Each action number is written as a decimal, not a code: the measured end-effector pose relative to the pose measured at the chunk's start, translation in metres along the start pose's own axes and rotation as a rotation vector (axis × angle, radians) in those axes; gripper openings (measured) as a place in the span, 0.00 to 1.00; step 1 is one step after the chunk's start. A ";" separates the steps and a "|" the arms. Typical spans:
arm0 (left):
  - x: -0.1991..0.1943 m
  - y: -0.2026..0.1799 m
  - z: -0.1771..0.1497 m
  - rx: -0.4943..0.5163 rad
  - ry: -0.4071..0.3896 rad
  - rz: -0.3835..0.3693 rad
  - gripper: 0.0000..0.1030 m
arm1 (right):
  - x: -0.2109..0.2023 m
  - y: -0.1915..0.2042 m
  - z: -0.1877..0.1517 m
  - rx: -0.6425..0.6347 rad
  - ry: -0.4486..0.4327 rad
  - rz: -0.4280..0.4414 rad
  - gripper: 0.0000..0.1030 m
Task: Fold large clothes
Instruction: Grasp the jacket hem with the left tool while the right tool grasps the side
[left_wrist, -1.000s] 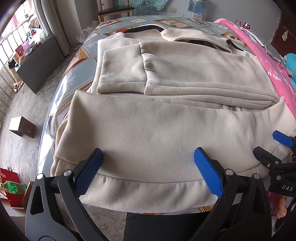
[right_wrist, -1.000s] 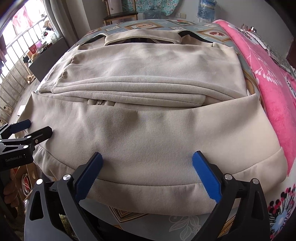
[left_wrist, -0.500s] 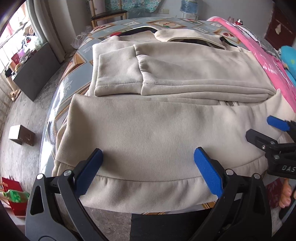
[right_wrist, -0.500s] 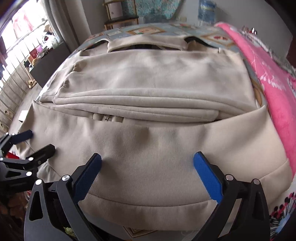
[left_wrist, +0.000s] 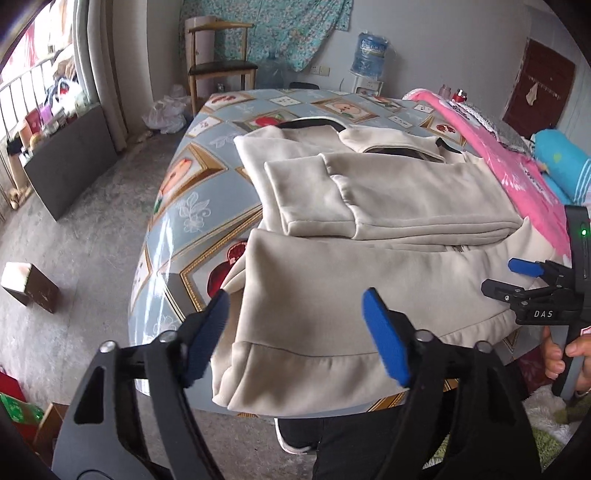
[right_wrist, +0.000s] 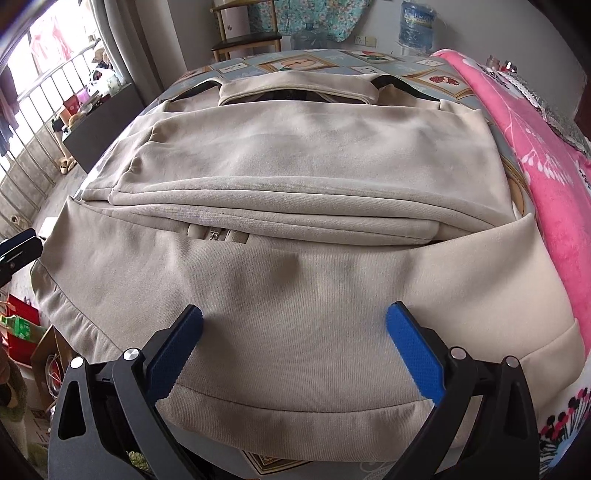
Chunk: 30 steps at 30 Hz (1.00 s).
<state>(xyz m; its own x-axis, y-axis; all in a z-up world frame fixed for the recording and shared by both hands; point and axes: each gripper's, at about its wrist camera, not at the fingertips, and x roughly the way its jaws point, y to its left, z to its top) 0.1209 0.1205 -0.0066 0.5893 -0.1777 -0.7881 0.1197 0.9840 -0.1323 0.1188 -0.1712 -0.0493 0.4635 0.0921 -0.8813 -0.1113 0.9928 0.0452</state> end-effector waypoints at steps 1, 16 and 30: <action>0.001 0.004 0.000 -0.007 0.004 -0.006 0.56 | 0.000 0.000 0.000 0.000 0.001 0.000 0.94; 0.042 0.047 0.006 -0.130 0.156 -0.155 0.25 | 0.001 0.001 0.002 0.002 0.008 -0.007 0.94; 0.020 0.021 0.012 0.034 0.074 -0.126 0.09 | -0.011 -0.006 0.006 0.058 0.020 0.059 0.94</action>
<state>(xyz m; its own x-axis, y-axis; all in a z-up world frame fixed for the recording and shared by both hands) 0.1451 0.1372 -0.0181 0.5077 -0.2969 -0.8088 0.2171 0.9525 -0.2134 0.1195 -0.1773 -0.0367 0.4401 0.1497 -0.8854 -0.0862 0.9885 0.1243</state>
